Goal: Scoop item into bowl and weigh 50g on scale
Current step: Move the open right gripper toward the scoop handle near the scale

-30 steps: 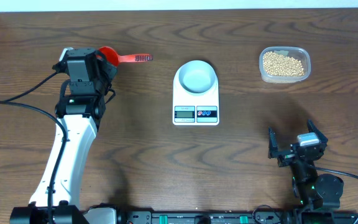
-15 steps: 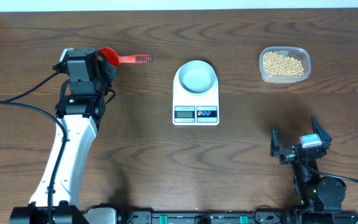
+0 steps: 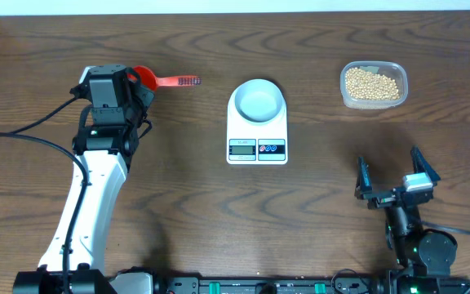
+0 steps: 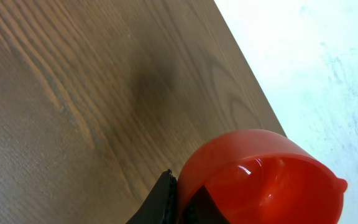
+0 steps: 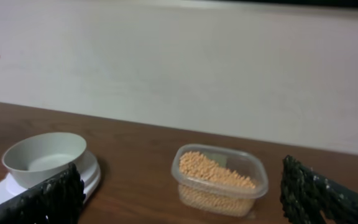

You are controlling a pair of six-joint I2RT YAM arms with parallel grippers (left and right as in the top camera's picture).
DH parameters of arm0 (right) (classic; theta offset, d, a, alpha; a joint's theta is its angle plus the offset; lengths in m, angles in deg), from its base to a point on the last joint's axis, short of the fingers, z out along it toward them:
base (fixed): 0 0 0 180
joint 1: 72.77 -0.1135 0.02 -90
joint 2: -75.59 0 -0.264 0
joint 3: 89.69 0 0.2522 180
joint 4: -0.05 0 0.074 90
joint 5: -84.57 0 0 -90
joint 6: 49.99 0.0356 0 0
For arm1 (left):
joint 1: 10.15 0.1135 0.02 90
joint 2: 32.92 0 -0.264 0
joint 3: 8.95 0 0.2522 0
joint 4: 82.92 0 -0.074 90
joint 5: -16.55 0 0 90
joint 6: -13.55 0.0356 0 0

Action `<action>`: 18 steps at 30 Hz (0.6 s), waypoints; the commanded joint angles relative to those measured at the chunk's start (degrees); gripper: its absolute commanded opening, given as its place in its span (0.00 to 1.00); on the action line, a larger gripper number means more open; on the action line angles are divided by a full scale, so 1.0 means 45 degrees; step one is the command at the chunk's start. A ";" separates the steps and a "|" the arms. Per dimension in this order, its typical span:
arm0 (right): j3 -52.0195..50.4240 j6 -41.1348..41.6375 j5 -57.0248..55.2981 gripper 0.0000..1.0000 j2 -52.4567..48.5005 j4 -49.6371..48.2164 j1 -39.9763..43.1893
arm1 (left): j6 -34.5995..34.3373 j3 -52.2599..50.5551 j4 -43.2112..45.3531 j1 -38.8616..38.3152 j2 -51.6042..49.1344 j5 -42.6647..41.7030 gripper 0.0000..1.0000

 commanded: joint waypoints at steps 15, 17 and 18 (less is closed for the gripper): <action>0.5134 0.2108 0.3900 0.99 -0.8922 -0.0491 -0.0063 | 0.0219 0.0015 -0.0471 -0.0019 0.0068 -0.0481 0.07; 0.5722 0.2545 0.4862 0.99 -0.9889 -0.0491 -0.0063 | 0.0219 0.0015 -0.0563 -0.0019 0.0068 -0.0481 0.07; 0.5945 0.2837 0.5275 0.99 -1.0273 -0.0491 -0.0063 | 0.0219 0.0015 -0.0583 -0.0019 0.0068 -0.0481 0.08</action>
